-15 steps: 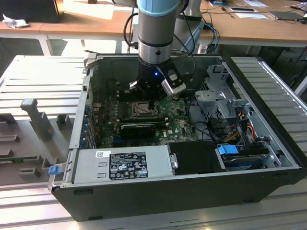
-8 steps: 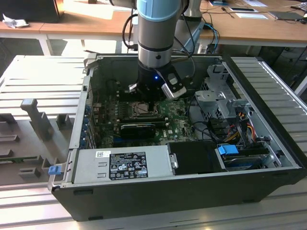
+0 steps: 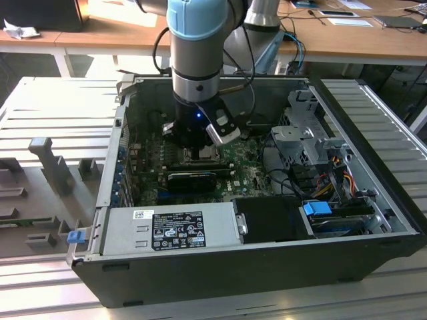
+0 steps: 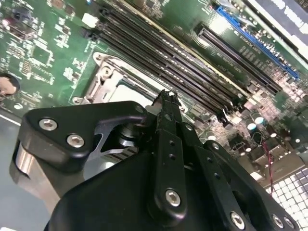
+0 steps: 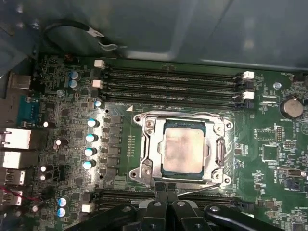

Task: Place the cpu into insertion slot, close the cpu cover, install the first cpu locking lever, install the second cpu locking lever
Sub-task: 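Install the second cpu locking lever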

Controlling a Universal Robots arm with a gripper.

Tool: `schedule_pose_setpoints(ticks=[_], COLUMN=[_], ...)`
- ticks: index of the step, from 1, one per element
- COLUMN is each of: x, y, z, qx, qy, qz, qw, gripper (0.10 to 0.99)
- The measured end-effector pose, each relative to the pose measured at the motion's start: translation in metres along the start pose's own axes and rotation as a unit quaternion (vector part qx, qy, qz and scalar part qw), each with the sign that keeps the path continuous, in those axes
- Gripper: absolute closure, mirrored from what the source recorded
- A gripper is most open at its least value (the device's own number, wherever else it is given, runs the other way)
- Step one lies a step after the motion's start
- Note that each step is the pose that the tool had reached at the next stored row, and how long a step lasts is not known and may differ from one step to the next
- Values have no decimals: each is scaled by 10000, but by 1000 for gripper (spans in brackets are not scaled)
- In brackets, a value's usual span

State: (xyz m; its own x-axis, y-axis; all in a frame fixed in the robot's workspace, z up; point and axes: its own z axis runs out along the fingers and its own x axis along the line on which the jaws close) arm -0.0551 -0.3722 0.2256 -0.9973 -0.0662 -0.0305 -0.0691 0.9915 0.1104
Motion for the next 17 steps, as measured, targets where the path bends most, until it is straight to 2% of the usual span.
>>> schedule_pose_setpoints(ticks=[3,4,6,8,12,14,15,17], x=[10,12,26,57,103,148,189,219], y=[-11,-13,-46,-94,-154,-203,-222,-229], z=[103,116,122,116,108,101,98,97], qx=[-4,-12,-109,-181,-256,-429,-532,-560], qy=[2,2,-5,-10,-18,-31,-38,-41], qz=[-19,-21,-21,-25,-30,-32,-37,-43], qw=[10000,10000,9999,9998,9997,9991,9986,9984], gripper=[980,980,980,980,980,980,980,980])
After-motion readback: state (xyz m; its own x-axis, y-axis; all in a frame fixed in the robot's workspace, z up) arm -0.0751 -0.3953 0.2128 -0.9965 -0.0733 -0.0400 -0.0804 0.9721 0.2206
